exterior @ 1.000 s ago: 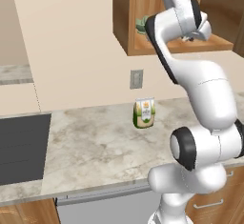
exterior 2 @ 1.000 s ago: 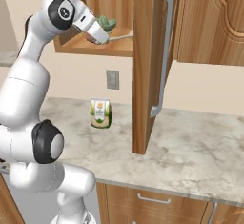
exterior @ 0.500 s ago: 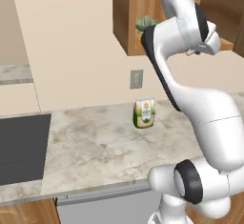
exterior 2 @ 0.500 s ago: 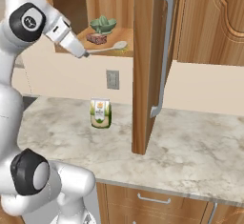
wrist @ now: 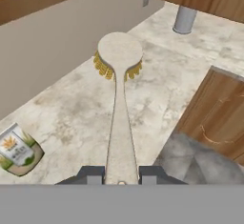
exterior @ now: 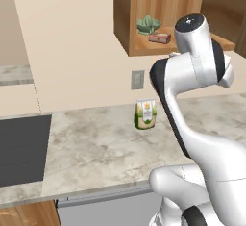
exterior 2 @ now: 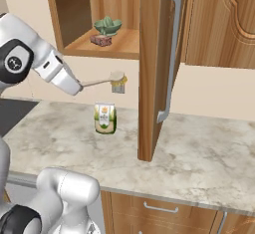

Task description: Pick the dish brush and bar soap from the cabinet and place them on the counter.

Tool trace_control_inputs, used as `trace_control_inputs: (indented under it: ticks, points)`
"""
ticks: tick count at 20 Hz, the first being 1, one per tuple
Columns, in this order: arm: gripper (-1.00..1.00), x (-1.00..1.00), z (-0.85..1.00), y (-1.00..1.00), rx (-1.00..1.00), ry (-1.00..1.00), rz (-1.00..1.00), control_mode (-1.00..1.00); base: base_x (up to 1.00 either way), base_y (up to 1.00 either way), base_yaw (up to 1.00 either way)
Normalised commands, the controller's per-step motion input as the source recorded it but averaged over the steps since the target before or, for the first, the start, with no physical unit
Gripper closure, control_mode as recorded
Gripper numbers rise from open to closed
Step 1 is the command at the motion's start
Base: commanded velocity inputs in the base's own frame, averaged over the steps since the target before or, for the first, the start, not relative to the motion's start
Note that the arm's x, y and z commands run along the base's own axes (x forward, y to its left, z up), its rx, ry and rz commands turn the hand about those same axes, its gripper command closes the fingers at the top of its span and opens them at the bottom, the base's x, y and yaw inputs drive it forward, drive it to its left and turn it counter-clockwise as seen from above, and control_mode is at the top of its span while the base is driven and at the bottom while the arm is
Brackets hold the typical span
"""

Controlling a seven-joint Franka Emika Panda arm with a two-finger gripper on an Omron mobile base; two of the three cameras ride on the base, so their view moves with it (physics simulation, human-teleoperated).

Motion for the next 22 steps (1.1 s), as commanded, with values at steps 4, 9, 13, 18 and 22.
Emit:
trace_control_inputs:
  ticks: [4,9,13,18,22]
  points:
    - [1.0,0.05,-0.94,-0.24,0.02,0.05,0.06,-1.0,0.0,0.0,0.0]
    - [1.0,0.21,-1.0,-0.4,0.03,0.11,0.06,-1.0,0.0,0.0,0.0]
    - [1.0,0.64,-0.92,-0.58,0.03,0.22,0.11,-1.0,0.0,0.0,0.0]
    - [1.0,0.71,-0.98,-0.33,-0.02,0.12,0.12,-1.0,0.0,0.0,0.0]
    - [1.0,0.48,-1.0,-0.05,-0.14,-0.03,0.05,-1.0,0.0,0.0,0.0]
